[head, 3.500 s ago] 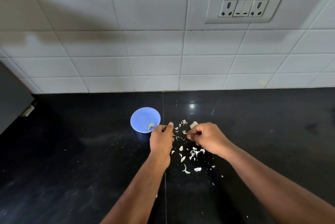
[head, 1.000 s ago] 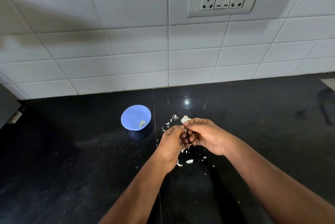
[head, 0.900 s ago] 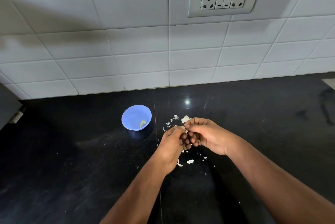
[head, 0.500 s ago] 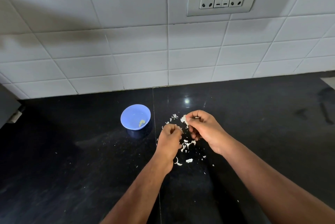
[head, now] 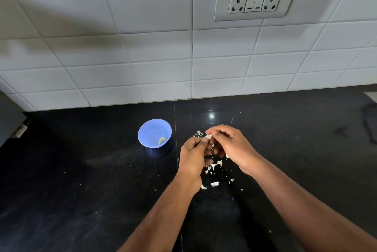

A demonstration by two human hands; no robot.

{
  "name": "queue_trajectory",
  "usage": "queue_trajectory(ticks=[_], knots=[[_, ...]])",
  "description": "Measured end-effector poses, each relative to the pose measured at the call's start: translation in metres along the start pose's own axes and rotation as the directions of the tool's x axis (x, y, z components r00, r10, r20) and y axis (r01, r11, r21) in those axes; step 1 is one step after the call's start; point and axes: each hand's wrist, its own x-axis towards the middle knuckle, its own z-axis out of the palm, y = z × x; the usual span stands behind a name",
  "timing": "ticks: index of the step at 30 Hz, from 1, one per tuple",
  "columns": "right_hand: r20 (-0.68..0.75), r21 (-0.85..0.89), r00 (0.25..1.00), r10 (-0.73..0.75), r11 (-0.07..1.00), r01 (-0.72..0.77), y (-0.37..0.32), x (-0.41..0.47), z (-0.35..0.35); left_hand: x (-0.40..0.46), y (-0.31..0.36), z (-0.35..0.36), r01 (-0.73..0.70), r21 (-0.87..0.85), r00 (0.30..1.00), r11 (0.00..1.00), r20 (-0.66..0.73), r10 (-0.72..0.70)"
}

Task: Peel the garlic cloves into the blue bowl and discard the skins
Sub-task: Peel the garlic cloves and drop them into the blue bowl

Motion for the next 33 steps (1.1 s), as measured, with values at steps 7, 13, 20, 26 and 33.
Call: queue_trajectory(ticks=[7, 13, 20, 26, 33], knots=[[0.016, 0.016, 0.997, -0.075, 0.997, 0.074, -0.004, -0.001, -0.003, 0.001, 0.006, -0.001, 0.035, -0.084, 0.998, 0.996, 0.052, -0.030], [-0.060, -0.186, 0.982, -0.178, 0.969, 0.164, 0.001, 0.003, -0.004, 0.003, 0.010, -0.003, -0.025, -0.019, 1.000, 1.000, 0.017, 0.026], [-0.058, -0.454, 0.923, -0.380, 0.833, 0.315, 0.002, 0.006, -0.007, 0.008, 0.019, -0.006, -0.050, -0.008, 0.999, 0.999, -0.009, 0.050], [-0.070, -0.492, 0.906, -0.418, 0.805, 0.333, 0.001, 0.005, -0.007, 0.006, 0.022, -0.008, 0.061, -0.117, 0.998, 0.991, 0.018, -0.060], [-0.119, -0.379, 0.927, -0.355, 0.880, 0.288, -0.002, 0.000, 0.001, 0.001, 0.021, -0.008, 0.099, -0.236, 0.995, 0.967, 0.038, -0.093]])
